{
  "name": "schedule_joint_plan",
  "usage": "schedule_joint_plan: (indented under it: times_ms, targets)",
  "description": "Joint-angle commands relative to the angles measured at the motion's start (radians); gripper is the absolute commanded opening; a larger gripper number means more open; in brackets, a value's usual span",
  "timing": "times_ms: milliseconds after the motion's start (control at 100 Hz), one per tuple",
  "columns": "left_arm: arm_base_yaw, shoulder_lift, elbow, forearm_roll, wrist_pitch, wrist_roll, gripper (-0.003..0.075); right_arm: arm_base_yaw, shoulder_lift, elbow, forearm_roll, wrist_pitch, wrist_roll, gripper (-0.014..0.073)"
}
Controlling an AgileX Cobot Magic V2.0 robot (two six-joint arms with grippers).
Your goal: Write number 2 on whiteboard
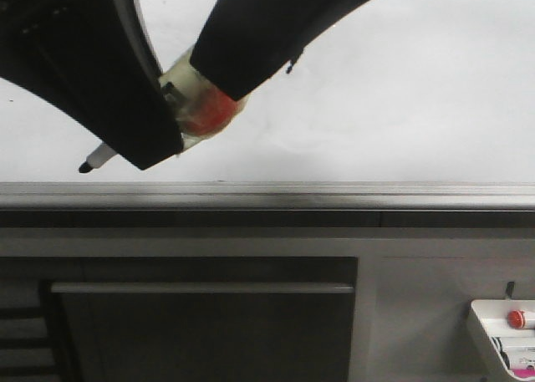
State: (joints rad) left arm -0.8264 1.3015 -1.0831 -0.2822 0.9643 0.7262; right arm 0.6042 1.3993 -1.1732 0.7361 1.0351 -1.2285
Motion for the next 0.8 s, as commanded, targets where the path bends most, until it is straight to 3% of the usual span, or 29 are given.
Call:
schedule_joint_plan:
  times_ms: [0,360,580,790]
  targets:
    - [-0.007,-0.023,-0.033,-0.018,-0.044,0.002,-0.0018,-0.004,-0.024,-0.033,0.032,-0.006,-0.011,0.0384]
    - [-0.007,-0.023,-0.033,-0.018,-0.068,0.002,-0.0018,-0.014,-0.024,-0.033,0.038,-0.006,-0.009,0.037]
    - [-0.007,-0.023,-0.033,-0.018,-0.083,0.002,-0.0018,-0.014,-0.024,-0.033,0.037,-0.002,-0.009,0.0151]
    - [-0.007,-0.023,-0.033,-0.018,-0.083,0.002,-0.0018,-0.014,-0.024,-0.033,0.037,-0.002,-0.009,0.0047]
